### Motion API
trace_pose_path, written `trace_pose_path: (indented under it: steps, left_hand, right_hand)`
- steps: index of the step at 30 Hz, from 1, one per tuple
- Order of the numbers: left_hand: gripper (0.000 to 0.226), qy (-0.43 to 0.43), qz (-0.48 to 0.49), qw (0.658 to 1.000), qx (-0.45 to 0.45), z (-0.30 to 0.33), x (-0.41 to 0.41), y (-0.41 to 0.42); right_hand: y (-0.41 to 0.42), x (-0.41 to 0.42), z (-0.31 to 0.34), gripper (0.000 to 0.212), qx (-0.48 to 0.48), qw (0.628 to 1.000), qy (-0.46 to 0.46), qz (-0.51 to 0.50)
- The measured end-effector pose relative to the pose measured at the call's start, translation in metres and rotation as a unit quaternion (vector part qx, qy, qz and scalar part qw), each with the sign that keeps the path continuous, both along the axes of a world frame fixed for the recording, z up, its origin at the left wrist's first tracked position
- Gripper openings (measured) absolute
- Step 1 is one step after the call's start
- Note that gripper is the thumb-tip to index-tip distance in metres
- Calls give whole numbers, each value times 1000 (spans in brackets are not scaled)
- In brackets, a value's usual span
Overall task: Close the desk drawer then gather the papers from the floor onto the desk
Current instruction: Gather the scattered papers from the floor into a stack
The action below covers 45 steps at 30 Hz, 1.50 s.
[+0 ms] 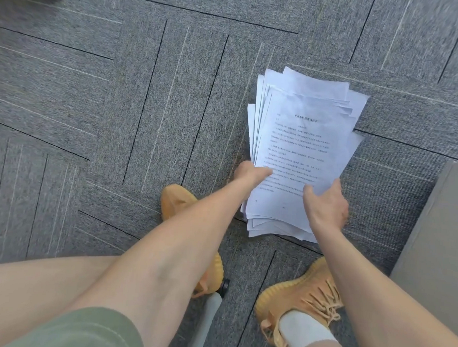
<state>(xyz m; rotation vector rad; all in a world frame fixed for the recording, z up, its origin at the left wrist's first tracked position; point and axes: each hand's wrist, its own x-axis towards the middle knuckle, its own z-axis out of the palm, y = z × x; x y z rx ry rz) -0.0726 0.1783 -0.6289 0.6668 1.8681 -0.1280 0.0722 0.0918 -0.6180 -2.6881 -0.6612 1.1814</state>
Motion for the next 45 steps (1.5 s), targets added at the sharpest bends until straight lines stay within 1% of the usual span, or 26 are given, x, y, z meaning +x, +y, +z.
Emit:
trace_pose_path:
  steps: [4,7,9,11,12,13,15,16,17,18,22,25,27,29,31,35,38,41,43,44,45]
  left_hand:
    - [55,-50,41,998,1,-2,-5,-4]
    - [48,-111,47,993,1,3,-11,-3]
    - [47,-152,47,987,-4,12,-15,3]
    - [47,-196,50,979,-16,21,-21,11]
    - [47,-215,51,975,-20,28,-24,17]
    - [46,-228,46,972,-22,35,-28,22]
    - [46,-245,26,969,-14,55,-36,33]
    - [46,-255,18,967,-7,67,-39,40]
    - [47,-262,11,965,3,79,-42,47]
    - [47,-269,3,963,14,94,-44,53]
    - [44,-292,-12,953,82,177,-42,81]
    - [39,-315,24,939,136,251,-37,101]
    - [47,-335,48,926,165,301,-34,108]
    - [47,-364,43,907,205,355,-32,111]
    - [44,-404,12,881,246,412,-29,106]
    - [43,-455,-65,828,322,514,-28,82]
    - [43,-488,-80,787,368,585,-27,49]
    - [50,-494,-94,760,411,641,-22,9]
    - [60,-509,-106,741,425,672,-14,-19]
    - [57,-517,-114,730,432,688,-8,-35]
    - [52,-528,-122,718,437,704,-3,-51]
  right_hand:
    - [3,-1,1,65,5,998,35,-46]
    - [3,8,-5,61,11,996,44,-76]
    - [6,14,-5,57,5,996,43,-81]
    - [12,21,1,63,-4,994,54,-98]
    - [15,25,4,65,-16,992,69,-108]
    - [19,29,9,62,-28,988,93,-121]
    - [31,37,21,49,-22,972,174,-156]
    - [38,40,32,39,-6,960,215,-181]
    - [45,42,47,27,16,951,238,-196]
    - [53,45,64,18,40,949,247,-191]
    - [87,50,157,4,140,947,245,-154]
    - [105,54,241,5,214,940,232,-127]
    - [108,55,301,5,265,934,213,-113]
    - [105,56,363,8,317,923,194,-99]
    - [94,60,420,8,365,907,183,-99]
    - [51,62,531,15,455,875,143,-78]
    - [4,61,603,19,489,860,132,-53]
    - [-53,57,667,22,518,846,123,-35]
    - [-95,56,703,40,546,829,118,-41]
    - [-116,55,718,44,558,821,108,-47]
    - [-137,55,732,41,571,814,91,-53]
